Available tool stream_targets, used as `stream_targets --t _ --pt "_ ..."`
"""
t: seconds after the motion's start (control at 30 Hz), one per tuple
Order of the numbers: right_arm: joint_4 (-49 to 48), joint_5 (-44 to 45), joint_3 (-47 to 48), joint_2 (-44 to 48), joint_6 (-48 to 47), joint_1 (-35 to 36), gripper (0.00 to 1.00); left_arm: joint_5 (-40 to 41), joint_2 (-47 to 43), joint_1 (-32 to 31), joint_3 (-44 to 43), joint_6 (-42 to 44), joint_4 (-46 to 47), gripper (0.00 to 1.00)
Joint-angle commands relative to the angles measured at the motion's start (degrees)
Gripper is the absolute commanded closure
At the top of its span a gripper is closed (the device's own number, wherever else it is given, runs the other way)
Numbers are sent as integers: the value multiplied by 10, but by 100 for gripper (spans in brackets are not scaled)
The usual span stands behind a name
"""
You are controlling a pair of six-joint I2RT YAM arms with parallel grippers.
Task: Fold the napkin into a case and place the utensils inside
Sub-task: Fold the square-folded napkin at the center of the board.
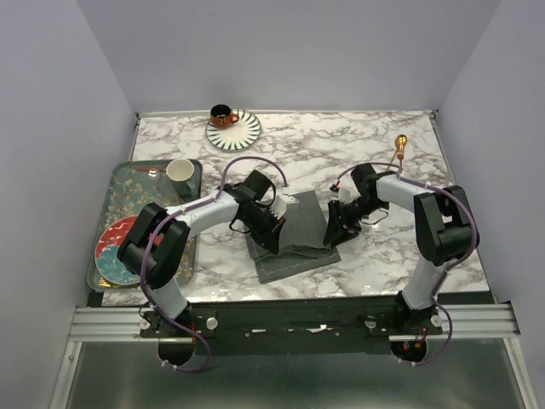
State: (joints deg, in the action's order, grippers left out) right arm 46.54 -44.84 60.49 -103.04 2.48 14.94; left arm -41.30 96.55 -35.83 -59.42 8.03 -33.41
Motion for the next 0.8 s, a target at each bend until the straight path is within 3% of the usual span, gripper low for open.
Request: stream_targets --t 0.0,0.27,0.6,0.77 --pt "13 -3 13 -30 12 0 51 15 -13 -6 7 -6 15 100" --pt "21 26 16 -36 11 0 54 38 -17 -13 21 0 25 97" --pt "29 38 23 -34 2 0 93 109 -30 -44 50 5 62 86" --pt "28 46 25 -35 2 0 99 135 -42 -62 63 15 70 77"
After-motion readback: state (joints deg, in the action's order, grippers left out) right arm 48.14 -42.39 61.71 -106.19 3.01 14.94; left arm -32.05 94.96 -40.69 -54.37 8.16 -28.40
